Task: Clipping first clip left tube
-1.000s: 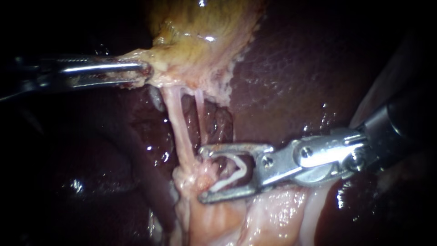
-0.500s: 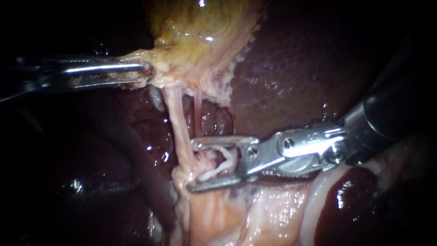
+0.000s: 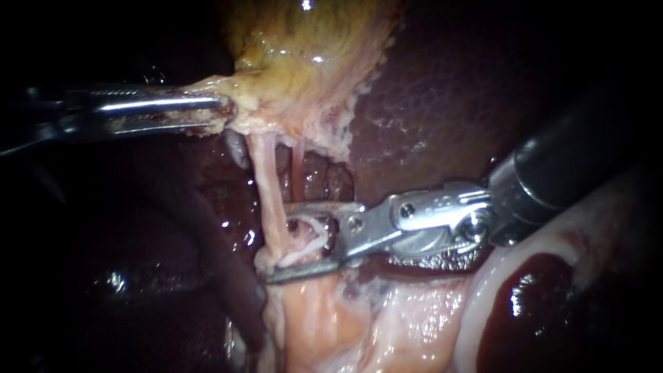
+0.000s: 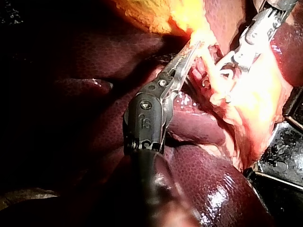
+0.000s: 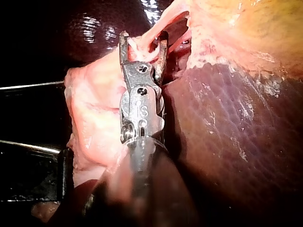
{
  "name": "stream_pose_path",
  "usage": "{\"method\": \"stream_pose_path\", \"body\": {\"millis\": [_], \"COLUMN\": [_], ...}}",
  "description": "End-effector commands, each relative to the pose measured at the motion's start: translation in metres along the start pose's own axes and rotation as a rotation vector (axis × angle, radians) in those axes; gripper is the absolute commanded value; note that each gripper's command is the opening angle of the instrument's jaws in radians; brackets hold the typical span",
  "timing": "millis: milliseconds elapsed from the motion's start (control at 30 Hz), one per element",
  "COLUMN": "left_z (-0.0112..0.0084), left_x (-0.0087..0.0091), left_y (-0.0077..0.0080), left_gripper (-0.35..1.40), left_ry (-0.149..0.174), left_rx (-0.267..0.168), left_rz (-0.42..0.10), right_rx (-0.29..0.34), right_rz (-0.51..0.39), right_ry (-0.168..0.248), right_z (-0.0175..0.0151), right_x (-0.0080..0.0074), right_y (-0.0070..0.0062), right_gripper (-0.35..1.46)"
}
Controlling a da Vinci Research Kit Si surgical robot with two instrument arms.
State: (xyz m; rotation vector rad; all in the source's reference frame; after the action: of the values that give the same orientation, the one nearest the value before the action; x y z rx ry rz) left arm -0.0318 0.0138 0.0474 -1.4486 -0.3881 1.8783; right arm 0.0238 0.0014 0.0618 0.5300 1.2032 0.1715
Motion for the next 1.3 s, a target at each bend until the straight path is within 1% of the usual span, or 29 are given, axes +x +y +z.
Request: {"method": "stream_pose_path", "body": {"millis": [33,233,600,700,833,967,1067,1200,1300], "left_z": [0.0001,0.0002,0.0002,0.0002,0.0001,0.0001,0.0001,0.0001,0.0001], "left_x": [-0.0001,0.0,0.0,0.0,-0.0001,0.0,0.0,0.0,0.0], "left_y": [0.0,0.0,0.0,0.0,0.0,0.0,0.0,0.0,0.0], "left_gripper": [-0.35,-0.35,-0.35,-0.35,-0.35,-0.35,-0.35,-0.35,-0.35], "left_ry": [0.0,0.0,0.0,0.0,0.0,0.0,0.0,0.0,0.0], "left_rx": [0.001,0.001,0.002,0.001,0.001,0.001,0.001,0.001,0.001], "left_rz": [0.0,0.0,0.0,0.0,0.0,0.0,0.0,0.0,0.0], "right_rx": [0.0,0.005,0.015,0.031,0.064,0.101,0.122,0.139,0.14], "right_rz": [-0.001,0.0,0.004,0.013,0.018,0.015,0.012,0.017,0.017], "right_ry": [0.004,0.025,0.029,0.033,0.043,0.059,0.068,0.077,0.086], "right_z": [0.0003,0.0018,0.0021,0.002,0.0018,0.0014,0.0011,0.001,0.0011], "right_x": [0.0001,0.0009,0.0015,0.0019,0.0028,0.004,0.0047,0.0052,0.0053], "right_y": [0.0,0.0,-0.0007,-0.0016,-0.0034,-0.0057,-0.007,-0.0079,-0.008], "right_gripper": [0.5,0.5,0.5,0.5,0.5,0.49,0.49,0.49,0.48]}}
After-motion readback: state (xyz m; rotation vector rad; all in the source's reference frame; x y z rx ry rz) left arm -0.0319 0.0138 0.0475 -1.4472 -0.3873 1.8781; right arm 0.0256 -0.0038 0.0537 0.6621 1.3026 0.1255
